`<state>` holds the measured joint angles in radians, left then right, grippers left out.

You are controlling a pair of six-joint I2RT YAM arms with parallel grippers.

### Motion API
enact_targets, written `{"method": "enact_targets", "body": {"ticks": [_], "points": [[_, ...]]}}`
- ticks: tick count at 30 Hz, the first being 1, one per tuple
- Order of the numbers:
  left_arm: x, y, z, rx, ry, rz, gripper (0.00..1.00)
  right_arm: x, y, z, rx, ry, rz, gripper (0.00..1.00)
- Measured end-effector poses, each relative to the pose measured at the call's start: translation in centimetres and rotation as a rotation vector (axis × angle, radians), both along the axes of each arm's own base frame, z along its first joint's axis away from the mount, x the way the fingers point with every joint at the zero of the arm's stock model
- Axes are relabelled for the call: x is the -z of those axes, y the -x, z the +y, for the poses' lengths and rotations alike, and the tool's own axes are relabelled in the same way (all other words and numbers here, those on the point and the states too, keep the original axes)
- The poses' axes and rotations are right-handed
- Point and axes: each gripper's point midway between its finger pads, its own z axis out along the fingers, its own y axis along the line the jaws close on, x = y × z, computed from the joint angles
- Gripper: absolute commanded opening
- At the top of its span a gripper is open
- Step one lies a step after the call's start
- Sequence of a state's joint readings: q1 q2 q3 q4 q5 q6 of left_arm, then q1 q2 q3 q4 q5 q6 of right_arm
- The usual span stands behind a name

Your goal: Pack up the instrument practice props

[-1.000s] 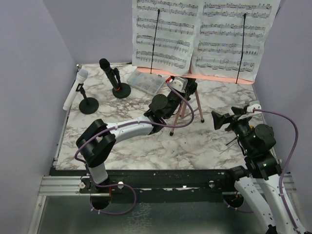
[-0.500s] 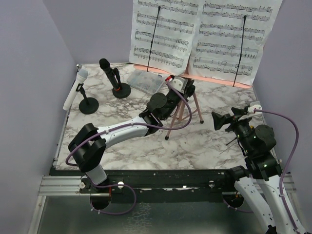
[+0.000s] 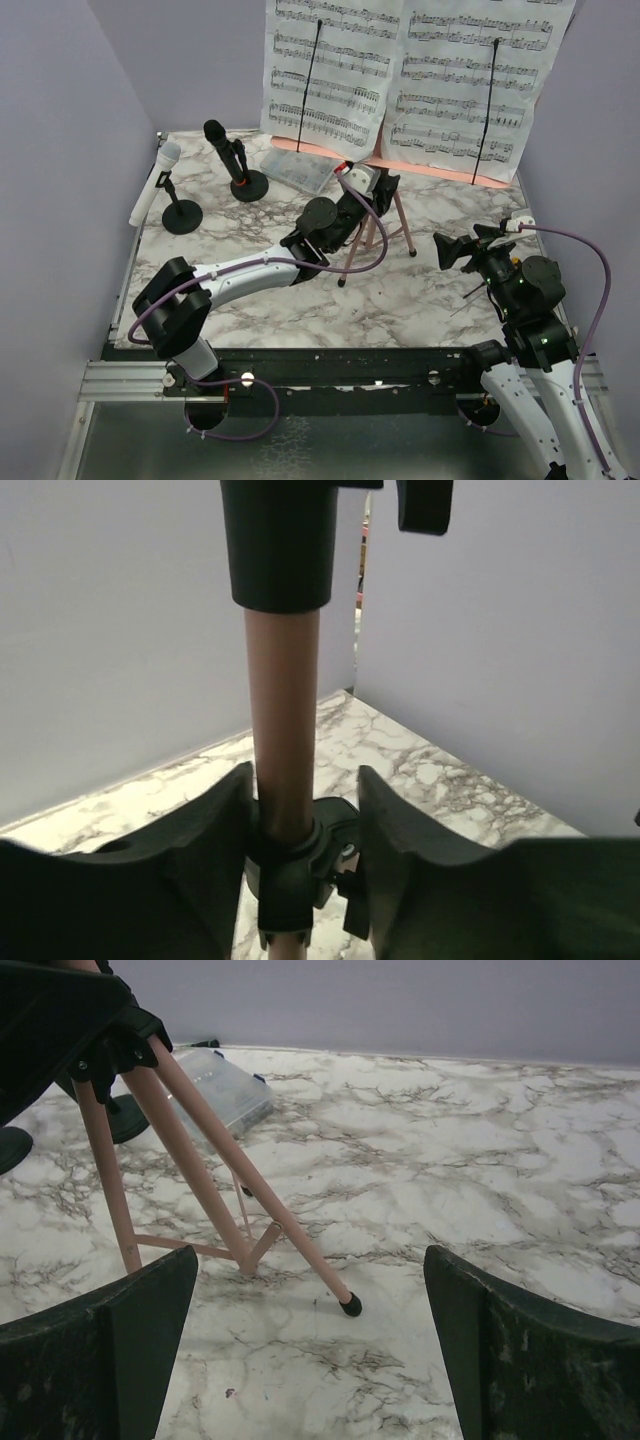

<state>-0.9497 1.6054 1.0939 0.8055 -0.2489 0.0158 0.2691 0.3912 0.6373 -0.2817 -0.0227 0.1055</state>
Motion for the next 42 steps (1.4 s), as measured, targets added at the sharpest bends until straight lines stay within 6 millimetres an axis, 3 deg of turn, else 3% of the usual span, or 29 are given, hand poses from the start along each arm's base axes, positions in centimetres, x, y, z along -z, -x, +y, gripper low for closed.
{"method": "enact_targets", "body": {"ticks": [4, 7, 10, 12, 17, 21, 30, 37, 42], "points": [[0.2, 0.5, -0.1, 0.013, 0.002, 0.013, 0.60, 0.1, 0.0, 0.0, 0.000, 0.001, 0.005, 1.00], [0.4, 0.7, 0.1, 0.018, 0.001, 0.019, 0.72, 0.1, 0.0, 0.0, 0.000, 0.001, 0.005, 1.00], [0.9, 1.1, 0.4, 0.021, -0.004, 0.029, 0.76, 0.0, 0.1, 0.0, 0.000, 0.001, 0.004, 1.00], [2.3, 1.2, 0.7, 0.019, -0.030, 0.061, 0.78, -0.1, 0.1, 0.0, 0.000, 0.001, 0.002, 1.00], [8.0, 1.7, 1.3, 0.021, -0.141, 0.163, 0.79, -0.6, 0.3, -0.1, 0.001, -0.001, -0.001, 1.00], [10.2, 2.9, 2.7, 0.023, -0.169, 0.229, 0.80, -0.8, 0.5, -0.7, 0.035, -0.008, 0.023, 1.00], [5.2, 6.1, 7.0, 0.024, -0.067, 0.282, 0.83, -2.6, 2.1, -3.1, 0.170, -0.061, 0.120, 1.00], [1.8, 7.8, 9.3, 0.008, -0.085, 0.385, 0.83, -6.4, 3.7, -4.3, 0.229, -0.095, 0.136, 1.00], [-1.1, 8.9, 10.6, 0.006, -0.102, 0.436, 0.83, -9.7, 6.0, -5.3, 0.247, -0.110, 0.092, 1.00]]}}
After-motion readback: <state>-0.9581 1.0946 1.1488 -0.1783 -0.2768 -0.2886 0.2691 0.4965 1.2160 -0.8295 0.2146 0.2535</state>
